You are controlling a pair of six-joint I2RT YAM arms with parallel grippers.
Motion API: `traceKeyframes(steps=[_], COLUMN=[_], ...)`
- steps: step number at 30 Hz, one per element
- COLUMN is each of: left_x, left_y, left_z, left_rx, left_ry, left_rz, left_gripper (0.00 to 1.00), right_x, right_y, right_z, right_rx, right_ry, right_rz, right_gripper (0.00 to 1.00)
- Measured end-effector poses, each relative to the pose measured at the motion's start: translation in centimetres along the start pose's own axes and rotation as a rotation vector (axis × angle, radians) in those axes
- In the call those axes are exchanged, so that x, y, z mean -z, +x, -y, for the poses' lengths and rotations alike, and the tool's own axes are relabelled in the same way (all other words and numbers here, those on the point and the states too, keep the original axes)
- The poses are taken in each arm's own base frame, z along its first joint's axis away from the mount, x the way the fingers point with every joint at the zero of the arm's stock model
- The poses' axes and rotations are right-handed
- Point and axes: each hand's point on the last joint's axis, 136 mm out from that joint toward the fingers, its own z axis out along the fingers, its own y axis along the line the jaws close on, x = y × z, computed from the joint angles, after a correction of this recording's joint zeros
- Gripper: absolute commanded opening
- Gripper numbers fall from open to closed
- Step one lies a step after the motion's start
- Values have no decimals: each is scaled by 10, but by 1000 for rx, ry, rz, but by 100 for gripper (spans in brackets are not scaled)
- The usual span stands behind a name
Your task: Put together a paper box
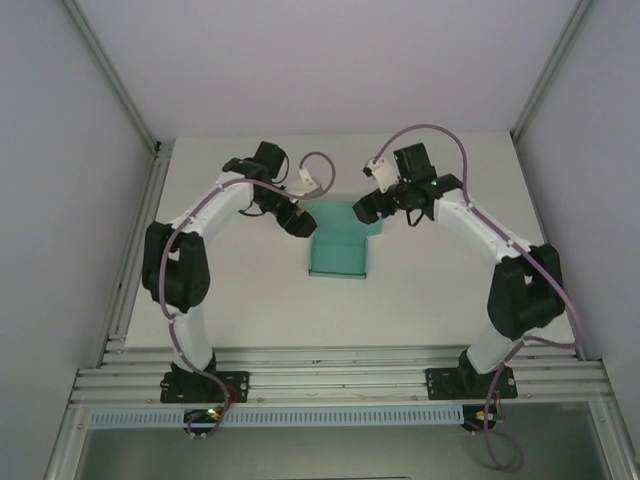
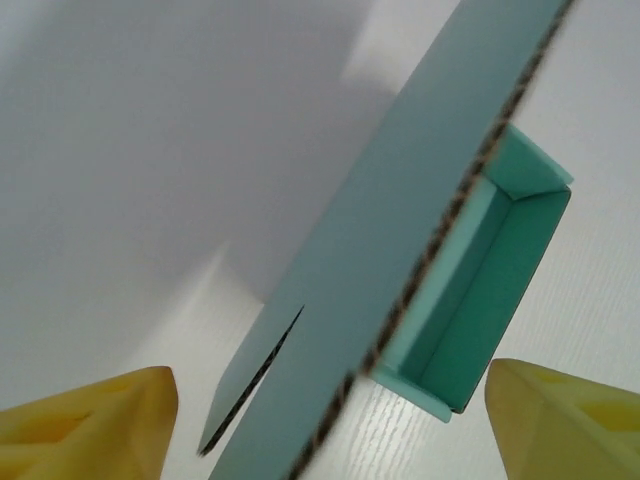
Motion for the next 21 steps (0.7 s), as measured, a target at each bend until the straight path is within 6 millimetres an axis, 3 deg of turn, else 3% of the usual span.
traceKeyframes(steps=[2,7,12,18,21], left_x=[-2,3,7,8,9], left_y=[0,-1,-2,0,2], left_z=[-1,-6,-8,-7,-6], left_rx=[-13,-28,-42,-57,-64], left_ry=[-8,-36,-50,-44,-42], left_rz=[-26,-44,-52,-69,-77], left_gripper=[57,54,47,45,40], right_x=[-7,-18,-17,-16,-20], right_y=[3,24,31,32,33], right_z=[5,6,0,-4,-3], right_rx=[4,17,34,61,73], right_ry=[-12,-48,-89,-116,-130], right_rz=[-30,-113,-134,-146,-156], right_gripper=[71,53,49,50,38])
